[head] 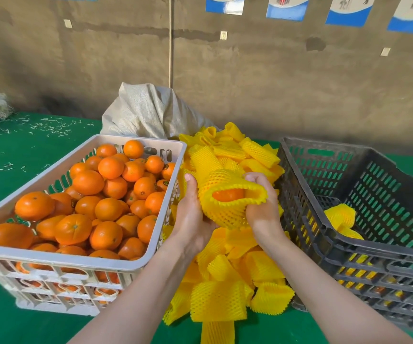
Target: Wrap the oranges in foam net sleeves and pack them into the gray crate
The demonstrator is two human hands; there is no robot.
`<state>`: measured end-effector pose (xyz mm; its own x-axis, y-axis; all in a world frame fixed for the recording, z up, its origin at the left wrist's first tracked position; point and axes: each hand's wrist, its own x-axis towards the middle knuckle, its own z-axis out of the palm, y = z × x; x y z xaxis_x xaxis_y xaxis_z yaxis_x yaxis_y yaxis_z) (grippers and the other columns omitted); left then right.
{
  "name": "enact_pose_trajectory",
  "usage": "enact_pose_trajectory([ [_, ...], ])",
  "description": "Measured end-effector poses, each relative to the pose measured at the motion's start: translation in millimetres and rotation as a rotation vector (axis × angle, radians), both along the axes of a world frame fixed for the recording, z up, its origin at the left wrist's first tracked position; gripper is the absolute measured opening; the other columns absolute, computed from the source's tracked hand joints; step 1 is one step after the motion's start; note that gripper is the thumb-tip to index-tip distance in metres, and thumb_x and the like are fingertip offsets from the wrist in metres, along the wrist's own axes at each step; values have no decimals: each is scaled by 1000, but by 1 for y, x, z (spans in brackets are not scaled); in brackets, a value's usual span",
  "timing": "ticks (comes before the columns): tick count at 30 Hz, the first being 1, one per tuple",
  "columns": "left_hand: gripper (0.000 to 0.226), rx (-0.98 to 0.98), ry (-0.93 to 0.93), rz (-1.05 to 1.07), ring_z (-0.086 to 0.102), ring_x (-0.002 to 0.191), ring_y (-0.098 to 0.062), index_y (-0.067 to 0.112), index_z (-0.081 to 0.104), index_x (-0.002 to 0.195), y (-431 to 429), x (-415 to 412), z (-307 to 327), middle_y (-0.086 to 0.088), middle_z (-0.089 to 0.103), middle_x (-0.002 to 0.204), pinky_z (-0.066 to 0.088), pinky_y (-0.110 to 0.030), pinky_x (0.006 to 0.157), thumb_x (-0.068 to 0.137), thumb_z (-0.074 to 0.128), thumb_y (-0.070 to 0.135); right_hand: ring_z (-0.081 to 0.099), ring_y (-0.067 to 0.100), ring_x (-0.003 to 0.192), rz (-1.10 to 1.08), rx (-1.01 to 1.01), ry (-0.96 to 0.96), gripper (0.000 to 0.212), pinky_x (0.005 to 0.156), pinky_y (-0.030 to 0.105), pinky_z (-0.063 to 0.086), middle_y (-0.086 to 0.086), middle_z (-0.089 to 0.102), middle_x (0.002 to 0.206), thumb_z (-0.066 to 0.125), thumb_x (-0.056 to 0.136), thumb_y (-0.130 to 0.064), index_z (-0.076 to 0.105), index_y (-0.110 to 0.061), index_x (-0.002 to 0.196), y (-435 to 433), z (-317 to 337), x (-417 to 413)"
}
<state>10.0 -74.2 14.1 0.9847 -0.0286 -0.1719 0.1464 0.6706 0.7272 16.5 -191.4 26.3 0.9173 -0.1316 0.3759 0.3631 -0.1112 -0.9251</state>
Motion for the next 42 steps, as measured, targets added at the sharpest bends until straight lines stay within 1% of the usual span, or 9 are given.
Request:
enact_pose_trajectory([
  [4, 60, 233, -83, 75, 72, 81, -13, 26, 58, 118, 2, 10, -3, 4, 75, 94, 58, -36, 56, 83, 33, 68, 66, 6, 74, 189, 260, 367, 43, 70, 39, 55, -17, 71, 77, 40, 90, -51, 69, -26, 70, -1, -3, -1],
  [9, 68, 331, -76, 62, 72, 78, -12, 27, 58, 119, 0, 11, -1, 6, 75, 90, 57, -35, 53, 74, 36, 73, 62, 15, 61, 262, 226, 479, 67, 53, 28, 46, -10, 70, 65, 40, 49, -84, 69, -30, 77, -1, -3, 0],
  [12, 65, 387, -38, 95, 70, 82, -15, 33, 62, 111, -1, 11, 3, 5, 73, 93, 58, -36, 58, 71, 35, 77, 67, 8, 59, 283, 274, 419, 44, 52, 26, 49, -14, 71, 69, 55, 57, -73, 74, -37, 73, 1, -5, -1],
  [16, 53, 447, -9, 273, 59, 62, -7, 36, 63, 54, -14, 5, 8, 14, 63, 58, 52, -33, 66, 90, 36, 65, 68, 1, 68, 177, 453, 346, 23, 54, 21, 54, -15, 73, 76, 50, 91, -41, 69, -28, 87, 8, -11, 3],
  [19, 48, 379, -1, 413, 46, 72, -23, 22, 45, 64, -19, 5, 5, -9, 47, 70, 41, -39, 69, 90, 41, 63, 65, 1, 93, 144, 415, 293, 27, 83, 25, 53, -14, 71, 99, 47, 94, -39, 66, -25, 107, 18, -18, 3],
  [22, 52, 437, -21, 497, 35, 69, -25, 19, 32, 61, -17, 7, 3, -11, 33, 66, 32, -38, 63, 91, 40, 61, 62, -8, 80, 102, 339, 239, 26, 77, 17, 46, -21, 66, 80, 43, 97, -38, 61, -28, 80, 21, -23, -1],
  [26, 53, 645, -170, 570, 32, 59, -24, 13, 33, 59, -12, 5, -6, -12, 36, 61, 28, -38, 55, 95, 40, 52, 61, 7, 89, 46, 267, 219, 25, 83, 33, 45, -4, 64, 99, 44, 97, -37, 62, -26, 84, 17, -24, -2],
  [34, 56, 489, -236, 274, 51, 60, -25, 5, 53, 66, -6, 8, -10, -13, 52, 60, 45, -32, 58, 79, 48, 59, 67, 15, 58, 199, 698, 518, 29, 53, 23, 53, 1, 71, 68, 44, 95, -36, 65, -20, 83, 8, -16, 7],
  [42, 61, 490, -342, 243, 53, 58, -21, -4, 57, 72, -4, 7, -5, -15, 53, 61, 47, -28, 56, 80, 46, 56, 69, 20, 68, 448, 713, 525, 37, 64, 28, 55, 6, 72, 76, 46, 73, -34, 76, -15, 66, 5, -6, 0],
])
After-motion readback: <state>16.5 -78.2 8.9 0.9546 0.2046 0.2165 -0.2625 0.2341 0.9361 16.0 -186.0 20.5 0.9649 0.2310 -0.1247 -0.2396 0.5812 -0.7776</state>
